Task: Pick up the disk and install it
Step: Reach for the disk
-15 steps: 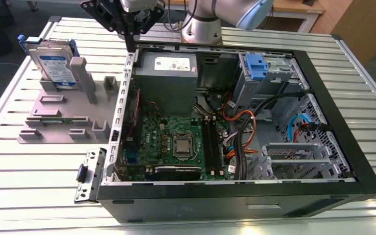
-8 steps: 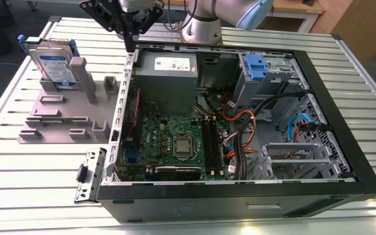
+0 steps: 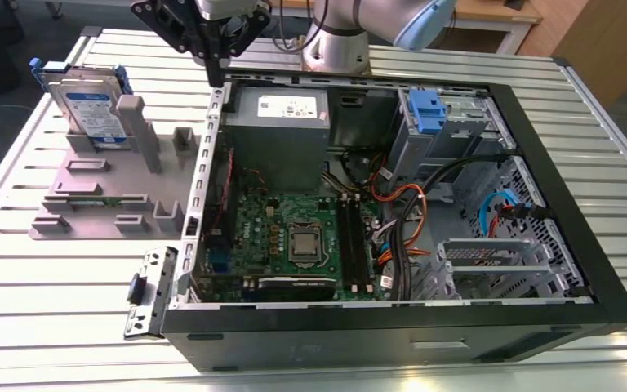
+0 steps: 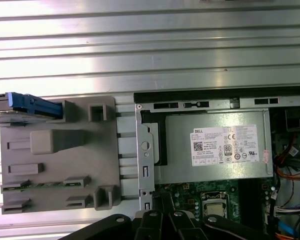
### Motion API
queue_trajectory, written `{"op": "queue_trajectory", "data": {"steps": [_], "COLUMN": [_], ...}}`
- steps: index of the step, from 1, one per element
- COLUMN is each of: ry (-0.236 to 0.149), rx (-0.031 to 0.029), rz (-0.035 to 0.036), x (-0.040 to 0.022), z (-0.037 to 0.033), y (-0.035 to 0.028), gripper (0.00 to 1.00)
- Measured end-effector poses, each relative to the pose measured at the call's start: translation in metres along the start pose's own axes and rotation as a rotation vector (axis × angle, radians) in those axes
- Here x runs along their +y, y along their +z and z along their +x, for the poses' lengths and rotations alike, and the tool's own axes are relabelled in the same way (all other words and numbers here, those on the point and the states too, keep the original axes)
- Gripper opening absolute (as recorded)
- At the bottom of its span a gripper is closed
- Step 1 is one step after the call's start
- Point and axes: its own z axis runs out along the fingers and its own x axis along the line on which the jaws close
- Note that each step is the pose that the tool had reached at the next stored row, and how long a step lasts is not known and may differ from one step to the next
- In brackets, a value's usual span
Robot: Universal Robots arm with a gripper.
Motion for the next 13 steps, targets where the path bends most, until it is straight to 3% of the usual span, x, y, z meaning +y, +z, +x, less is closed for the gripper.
{"op": "queue_trajectory", "data": {"steps": [2,13], "ry": [0.000,0.000], "rx": [0.0000,0.0000], "rz": [0.0000,0.0000], "x": [-0.0003,-0.0005], "z": [0.0033,0.0069], "y": [0.0000,0.0000], "gripper": [0.10,0.10]}}
